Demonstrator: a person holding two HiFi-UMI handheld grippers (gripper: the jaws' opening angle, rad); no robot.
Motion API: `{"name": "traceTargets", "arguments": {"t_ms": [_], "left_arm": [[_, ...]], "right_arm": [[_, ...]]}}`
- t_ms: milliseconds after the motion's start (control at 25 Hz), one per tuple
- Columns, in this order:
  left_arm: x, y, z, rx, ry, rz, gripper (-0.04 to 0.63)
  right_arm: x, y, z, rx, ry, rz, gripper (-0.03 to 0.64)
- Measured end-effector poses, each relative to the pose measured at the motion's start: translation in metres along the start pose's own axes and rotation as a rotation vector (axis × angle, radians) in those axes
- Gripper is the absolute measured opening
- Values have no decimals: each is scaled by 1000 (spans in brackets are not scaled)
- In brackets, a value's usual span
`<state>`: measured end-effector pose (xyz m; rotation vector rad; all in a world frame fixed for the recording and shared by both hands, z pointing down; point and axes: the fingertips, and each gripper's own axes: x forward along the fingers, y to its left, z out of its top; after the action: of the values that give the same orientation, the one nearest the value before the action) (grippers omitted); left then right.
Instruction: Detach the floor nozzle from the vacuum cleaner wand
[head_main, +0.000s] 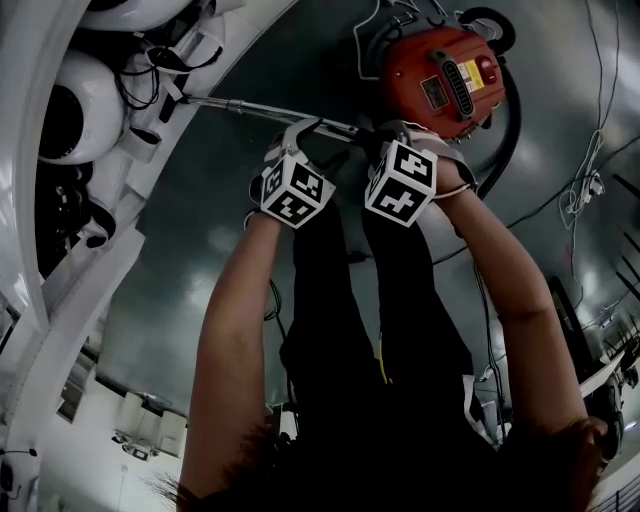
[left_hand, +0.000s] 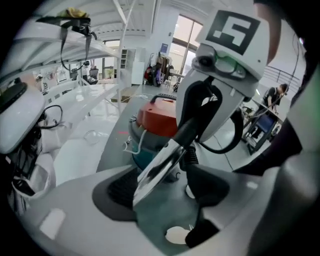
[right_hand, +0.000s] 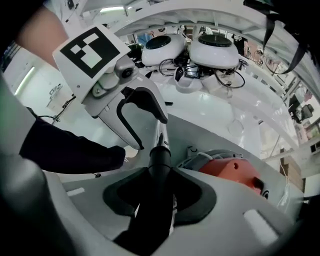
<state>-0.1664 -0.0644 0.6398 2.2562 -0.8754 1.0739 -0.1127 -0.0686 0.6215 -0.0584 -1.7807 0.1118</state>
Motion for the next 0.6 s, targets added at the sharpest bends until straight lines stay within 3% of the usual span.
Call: {"name": "traceTargets", "arguments": {"t_ms": [160, 320, 520, 600], "left_arm": [[4, -10, 22, 118, -12, -3, 301], [13, -21, 35, 188, 16, -43, 305], [26, -45, 29, 476, 121, -117, 305], [34, -53, 29, 550, 147, -137, 300]], "right_arm": [[-15, 2, -7, 22, -5, -8, 152], [-28, 9, -17, 63, -16, -3, 152], [-45, 19, -26, 108, -37, 10, 153], [-49, 23, -32, 120, -47, 13, 155]]}}
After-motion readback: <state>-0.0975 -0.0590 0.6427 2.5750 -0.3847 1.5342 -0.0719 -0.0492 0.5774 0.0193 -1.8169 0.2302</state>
